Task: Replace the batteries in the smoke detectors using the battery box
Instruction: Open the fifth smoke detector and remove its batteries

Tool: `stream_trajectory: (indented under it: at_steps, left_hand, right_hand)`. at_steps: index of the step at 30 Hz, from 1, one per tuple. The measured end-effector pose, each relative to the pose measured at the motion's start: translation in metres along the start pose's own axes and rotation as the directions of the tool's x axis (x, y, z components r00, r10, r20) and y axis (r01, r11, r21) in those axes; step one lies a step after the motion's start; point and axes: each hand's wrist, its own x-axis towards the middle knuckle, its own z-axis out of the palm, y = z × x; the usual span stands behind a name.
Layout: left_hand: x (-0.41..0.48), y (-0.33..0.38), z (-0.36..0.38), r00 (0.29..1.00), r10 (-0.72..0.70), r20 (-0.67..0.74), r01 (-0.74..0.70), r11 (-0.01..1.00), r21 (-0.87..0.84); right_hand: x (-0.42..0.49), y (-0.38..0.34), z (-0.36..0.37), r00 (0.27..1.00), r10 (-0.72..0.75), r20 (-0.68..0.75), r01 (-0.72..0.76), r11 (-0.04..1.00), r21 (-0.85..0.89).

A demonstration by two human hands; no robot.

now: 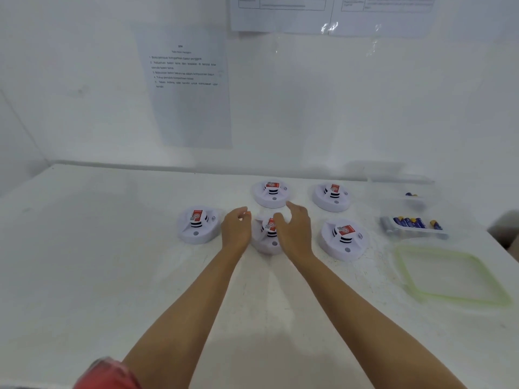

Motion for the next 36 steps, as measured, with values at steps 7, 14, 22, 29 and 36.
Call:
stream_trajectory:
  at_steps: [7, 14, 22, 29, 36]
  left_hand:
    - [0.017, -0.005, -0.063, 0.942, 0.086, -0.323, -0.088, 0.996, 0.011]
    - [0.047, -0.034, -0.111, 0.967, -0.115, -0.227, 0.121, 0.993, 0.014]
    - [0.058, -0.043, -0.104, 0.997, -0.071, 0.023, 0.067, 0.986, 0.150]
    - [0.072, -0.050, -0.096, 0.993, 0.006, 0.117, -0.017, 0.995, 0.094]
    - [0.074, 0.000, -0.076, 0.959, 0.164, 0.230, -0.159, 0.986, -0.040]
  right_hand:
    - [0.007, -0.053, 0.052, 0.966, 0.004, 0.257, -0.039, 0.990, 0.132]
    - [0.006, -0.057, 0.109, 0.917, 0.233, 0.323, -0.303, 0.934, 0.187]
    - [0.005, -0.057, 0.136, 0.912, 0.361, 0.196, -0.404, 0.873, 0.273]
    - [0.001, -0.060, 0.129, 0.927, 0.347, 0.139, -0.373, 0.836, 0.403]
    - [0.018, -0.069, 0.086, 0.966, 0.259, 0.016, -0.233, 0.839, 0.492]
